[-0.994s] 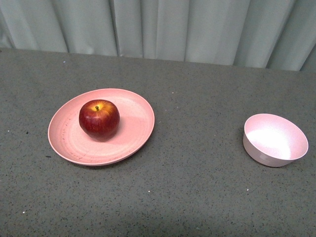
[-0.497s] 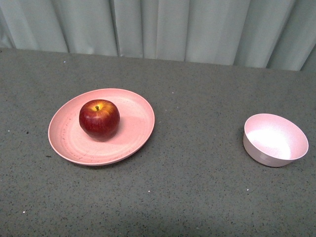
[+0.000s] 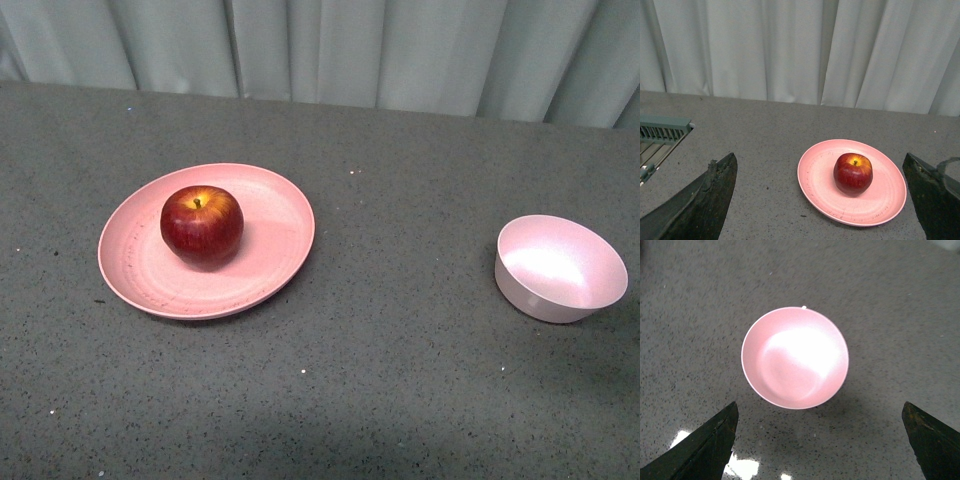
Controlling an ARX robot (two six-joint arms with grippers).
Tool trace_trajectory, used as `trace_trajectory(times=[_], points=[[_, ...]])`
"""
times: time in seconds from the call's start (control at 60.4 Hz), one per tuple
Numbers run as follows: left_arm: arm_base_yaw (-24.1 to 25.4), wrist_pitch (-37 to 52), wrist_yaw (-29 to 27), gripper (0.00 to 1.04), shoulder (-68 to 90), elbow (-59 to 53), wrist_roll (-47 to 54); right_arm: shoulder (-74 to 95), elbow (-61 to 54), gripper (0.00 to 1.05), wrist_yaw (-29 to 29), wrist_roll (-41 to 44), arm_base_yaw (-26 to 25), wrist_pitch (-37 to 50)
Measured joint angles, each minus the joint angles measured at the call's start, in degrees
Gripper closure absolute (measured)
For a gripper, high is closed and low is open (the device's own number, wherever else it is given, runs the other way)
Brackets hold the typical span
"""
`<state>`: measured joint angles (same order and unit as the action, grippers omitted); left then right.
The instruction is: Move apple from plate to bowl
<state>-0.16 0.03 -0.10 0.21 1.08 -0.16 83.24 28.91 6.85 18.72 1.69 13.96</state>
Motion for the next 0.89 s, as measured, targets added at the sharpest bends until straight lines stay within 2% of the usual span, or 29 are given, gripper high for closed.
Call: trace_trajectory(times=[0.249, 0.547, 0.845, 0.895], points=[[0.0, 0.0, 0.0, 0.07, 0.0, 0.0, 0.0, 14.1, 9.6, 0.09, -0.1, 1.9, 3.1, -4.1], [0.0, 0.0, 0.0, 0.07, 0.0, 0.0, 0.0, 24.8, 15.6, 0.09, 0.6, 1.9, 6.8, -5.2], [0.0, 0.0, 0.0, 0.07, 0.0, 0.0, 0.0, 32.9, 23.1, 0.09, 0.6, 0.0, 7.9, -7.3], [0.0, 0.0, 0.0, 0.07, 0.0, 0.0, 0.0, 33.7, 24.1, 0.15, 0.6, -0.1, 7.9, -7.9]])
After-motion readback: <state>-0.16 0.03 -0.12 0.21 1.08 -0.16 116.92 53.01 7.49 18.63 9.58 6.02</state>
